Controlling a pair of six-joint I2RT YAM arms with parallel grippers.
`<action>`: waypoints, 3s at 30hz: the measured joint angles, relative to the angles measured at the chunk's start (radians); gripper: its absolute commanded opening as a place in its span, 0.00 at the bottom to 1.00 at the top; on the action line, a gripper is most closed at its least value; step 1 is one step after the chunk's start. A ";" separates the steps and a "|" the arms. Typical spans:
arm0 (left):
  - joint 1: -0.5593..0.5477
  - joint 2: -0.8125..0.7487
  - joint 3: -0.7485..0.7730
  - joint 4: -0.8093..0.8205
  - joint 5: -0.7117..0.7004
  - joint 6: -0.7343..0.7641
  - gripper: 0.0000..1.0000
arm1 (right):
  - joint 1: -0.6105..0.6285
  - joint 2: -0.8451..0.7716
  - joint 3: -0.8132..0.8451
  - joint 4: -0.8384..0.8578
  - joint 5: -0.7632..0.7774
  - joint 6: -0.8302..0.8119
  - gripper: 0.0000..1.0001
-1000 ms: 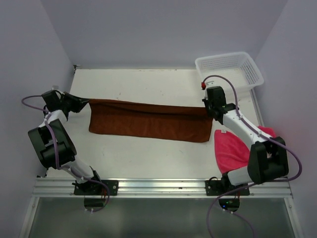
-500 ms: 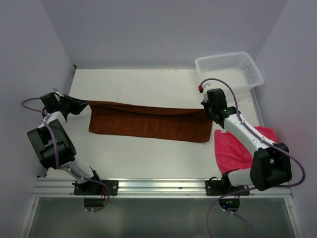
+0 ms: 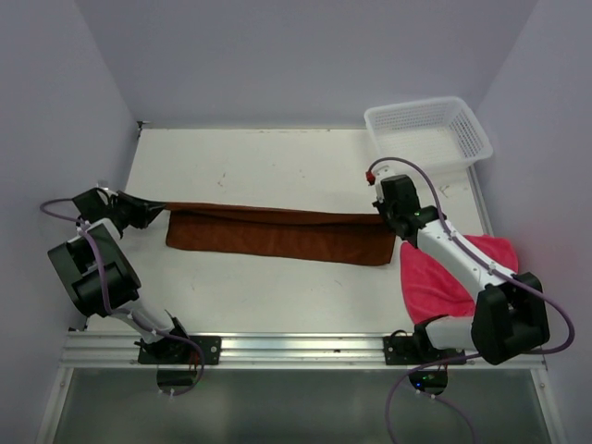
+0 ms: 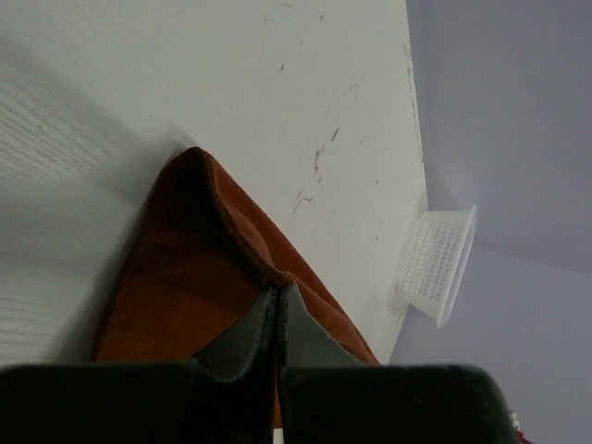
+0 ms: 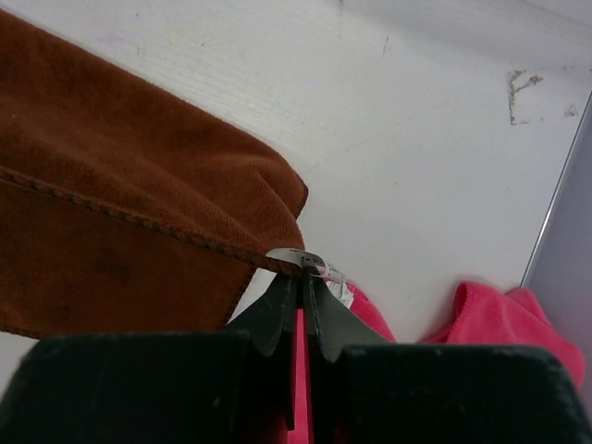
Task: Roll the towels
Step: Fold the towel
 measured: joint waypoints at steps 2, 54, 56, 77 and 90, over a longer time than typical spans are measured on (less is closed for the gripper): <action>0.004 0.000 -0.013 -0.001 0.005 0.008 0.00 | 0.010 -0.009 -0.011 -0.008 0.013 0.002 0.00; 0.067 -0.079 -0.173 -0.026 -0.006 0.089 0.00 | 0.201 -0.066 -0.111 -0.165 0.089 0.035 0.30; 0.067 -0.080 -0.175 -0.026 -0.007 0.092 0.00 | 0.201 -0.085 -0.111 -0.167 0.076 0.039 0.31; 0.067 -0.097 -0.183 -0.026 -0.009 0.098 0.00 | 0.196 0.045 -0.002 -0.135 0.074 0.241 0.19; 0.067 -0.098 -0.184 -0.025 -0.009 0.098 0.00 | 0.196 0.089 -0.049 -0.111 0.012 0.290 0.15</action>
